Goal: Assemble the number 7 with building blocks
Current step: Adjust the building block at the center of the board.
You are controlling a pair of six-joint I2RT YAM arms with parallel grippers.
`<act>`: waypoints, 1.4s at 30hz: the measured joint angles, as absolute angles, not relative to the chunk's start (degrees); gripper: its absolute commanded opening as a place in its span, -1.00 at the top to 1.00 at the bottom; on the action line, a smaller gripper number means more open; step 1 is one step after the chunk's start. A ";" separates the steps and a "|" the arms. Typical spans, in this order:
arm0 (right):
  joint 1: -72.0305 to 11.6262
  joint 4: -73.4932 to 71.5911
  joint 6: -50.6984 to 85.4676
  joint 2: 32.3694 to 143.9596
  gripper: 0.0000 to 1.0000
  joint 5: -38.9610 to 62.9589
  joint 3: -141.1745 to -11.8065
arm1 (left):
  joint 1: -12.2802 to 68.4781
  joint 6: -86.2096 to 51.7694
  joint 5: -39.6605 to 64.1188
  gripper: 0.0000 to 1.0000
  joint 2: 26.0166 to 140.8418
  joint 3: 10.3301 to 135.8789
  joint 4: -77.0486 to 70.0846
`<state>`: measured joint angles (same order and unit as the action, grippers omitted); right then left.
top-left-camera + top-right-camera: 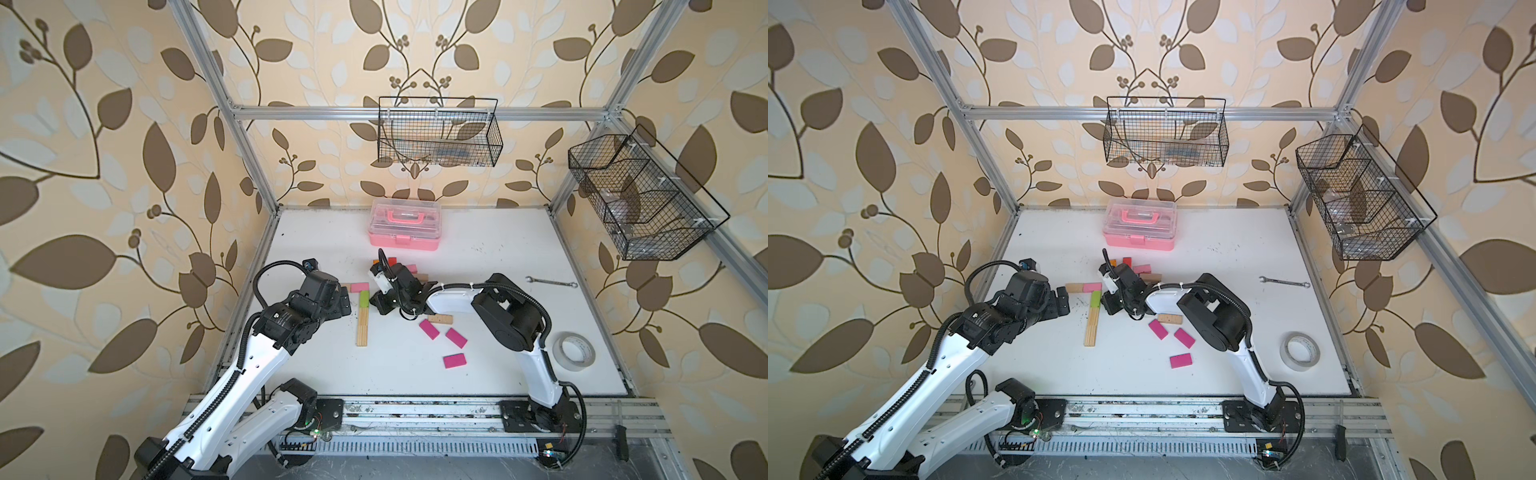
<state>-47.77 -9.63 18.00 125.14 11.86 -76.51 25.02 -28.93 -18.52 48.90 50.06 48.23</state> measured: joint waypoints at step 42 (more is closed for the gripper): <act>-49.21 -12.69 18.46 122.72 0.72 12.03 -71.57 | 25.02 -28.93 -18.48 -0.98 48.93 50.06 48.25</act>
